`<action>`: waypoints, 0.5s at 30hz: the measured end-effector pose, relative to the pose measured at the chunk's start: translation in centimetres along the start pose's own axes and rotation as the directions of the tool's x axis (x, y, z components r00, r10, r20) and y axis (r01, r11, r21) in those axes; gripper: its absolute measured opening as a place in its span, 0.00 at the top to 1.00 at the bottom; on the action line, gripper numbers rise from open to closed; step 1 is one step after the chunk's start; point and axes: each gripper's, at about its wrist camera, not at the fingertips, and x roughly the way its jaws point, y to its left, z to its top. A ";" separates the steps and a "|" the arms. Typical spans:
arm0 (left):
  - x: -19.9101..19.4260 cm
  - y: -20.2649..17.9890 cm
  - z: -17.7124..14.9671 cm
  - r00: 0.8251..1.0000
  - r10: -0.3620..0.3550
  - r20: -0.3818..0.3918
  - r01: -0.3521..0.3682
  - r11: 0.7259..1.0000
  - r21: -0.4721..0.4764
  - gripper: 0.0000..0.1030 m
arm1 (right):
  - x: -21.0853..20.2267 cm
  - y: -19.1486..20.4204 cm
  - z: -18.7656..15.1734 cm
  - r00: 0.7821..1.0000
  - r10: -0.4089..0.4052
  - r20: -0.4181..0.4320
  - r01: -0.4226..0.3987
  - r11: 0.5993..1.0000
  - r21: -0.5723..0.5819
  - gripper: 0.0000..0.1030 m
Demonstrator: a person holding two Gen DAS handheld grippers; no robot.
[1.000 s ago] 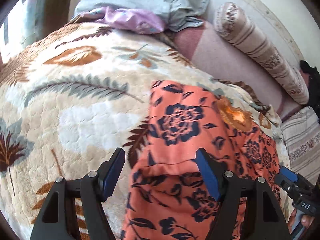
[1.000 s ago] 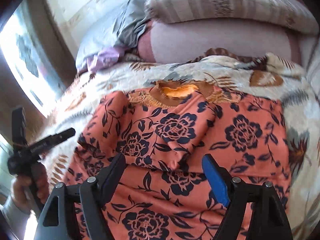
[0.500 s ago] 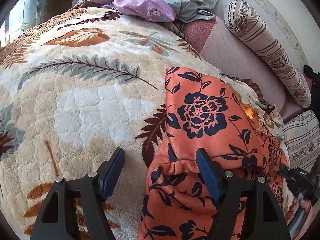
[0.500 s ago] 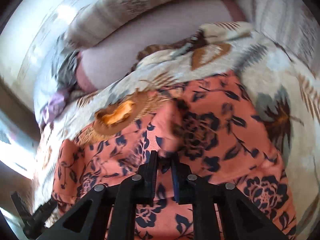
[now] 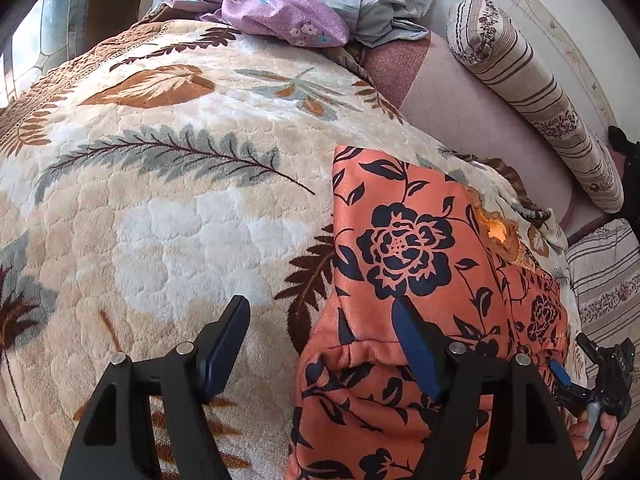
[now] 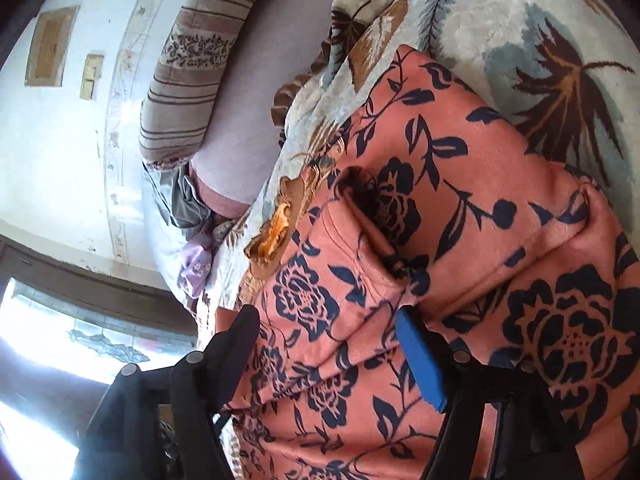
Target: Fold small clothes
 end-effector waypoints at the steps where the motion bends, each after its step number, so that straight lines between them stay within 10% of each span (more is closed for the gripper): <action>1: 0.0 0.1 -0.1 1.000 0.003 -0.002 -0.003 1.000 -0.001 0.28 | -0.9 0.5 0.1 1.000 -0.001 0.027 0.003 0.999 -0.041 0.29; 4: 0.1 0.3 -0.1 1.000 0.005 -0.003 -0.005 1.000 0.001 0.28 | -2.2 2.0 2.0 0.997 -0.029 0.074 0.040 0.987 -0.154 0.29; 9: 0.2 0.0 0.0 1.000 -0.001 -0.018 0.001 1.000 -0.004 0.28 | 4.4 1.4 6.4 0.984 -0.112 -0.137 0.089 0.983 -0.163 0.32; 11: -0.1 -0.1 0.0 1.000 0.002 -0.015 -0.002 1.000 0.018 0.28 | 6.1 2.6 6.5 0.969 -0.125 -0.214 0.080 0.975 -0.206 0.95; 15: -0.6 0.4 0.3 1.000 0.028 0.002 -0.028 0.999 0.044 0.28 | 2.6 9.1 6.2 0.988 -0.143 -0.052 0.111 0.912 -0.396 0.94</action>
